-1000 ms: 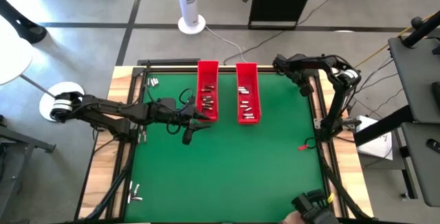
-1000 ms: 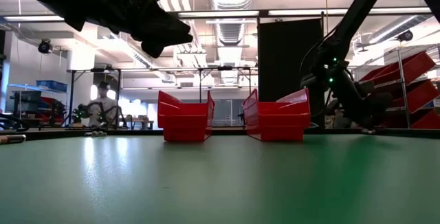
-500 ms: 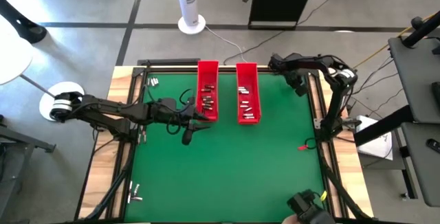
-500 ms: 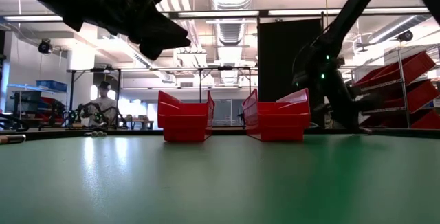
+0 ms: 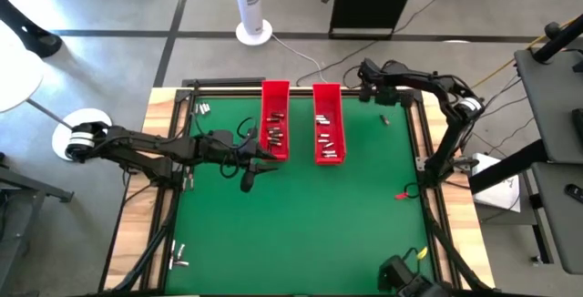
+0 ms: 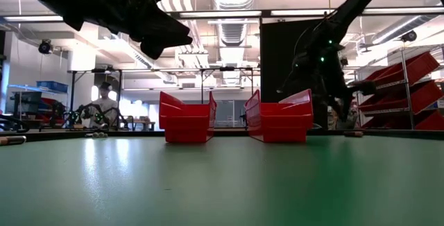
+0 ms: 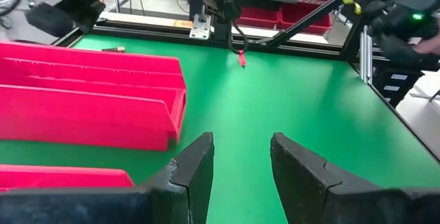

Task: Sort batteries
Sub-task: Put the brown battery into the left red bin

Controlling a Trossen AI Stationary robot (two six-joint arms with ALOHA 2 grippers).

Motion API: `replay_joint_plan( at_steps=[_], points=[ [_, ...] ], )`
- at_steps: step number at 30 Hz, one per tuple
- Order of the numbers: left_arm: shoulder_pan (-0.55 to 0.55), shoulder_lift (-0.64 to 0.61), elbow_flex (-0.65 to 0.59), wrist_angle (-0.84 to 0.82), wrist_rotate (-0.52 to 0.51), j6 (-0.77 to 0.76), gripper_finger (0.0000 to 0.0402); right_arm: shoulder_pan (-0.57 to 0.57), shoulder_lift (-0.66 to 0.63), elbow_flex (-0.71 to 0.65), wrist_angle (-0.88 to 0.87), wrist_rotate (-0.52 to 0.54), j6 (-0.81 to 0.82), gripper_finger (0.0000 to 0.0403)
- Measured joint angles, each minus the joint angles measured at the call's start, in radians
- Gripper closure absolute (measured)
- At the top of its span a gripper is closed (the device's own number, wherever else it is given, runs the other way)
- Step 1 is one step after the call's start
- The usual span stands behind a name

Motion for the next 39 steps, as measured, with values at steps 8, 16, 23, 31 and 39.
replay_joint_plan(
  at_steps=[8, 16, 23, 31, 39],
  points=[
    [-0.002, 0.0, 0.0, 0.029, 0.0, -0.023, 0.0276, 0.095, -0.041, -0.061, -0.055, -0.213, -0.278, 0.0285],
    [-0.009, 0.0, 0.0, 0.067, 0.0, -0.029, 0.0276, 0.161, -0.104, -0.214, 0.137, -0.232, -0.346, 0.0192],
    [-0.009, 0.0, 0.0, 0.076, 0.0, -0.041, 0.0276, 0.158, -0.106, -0.293, 0.228, -0.231, -0.359, 0.0211],
    [-0.01, 0.0, 0.0, 0.136, 0.0, -0.034, 0.0276, 0.158, -0.106, -0.356, 0.295, -0.287, -0.355, 0.0329],
    [-0.03, 0.0, 0.0, 0.247, 0.0, 0.022, 0.0276, 0.156, -0.107, -0.38, 0.323, -0.33, -0.364, 0.0369]
  ],
)
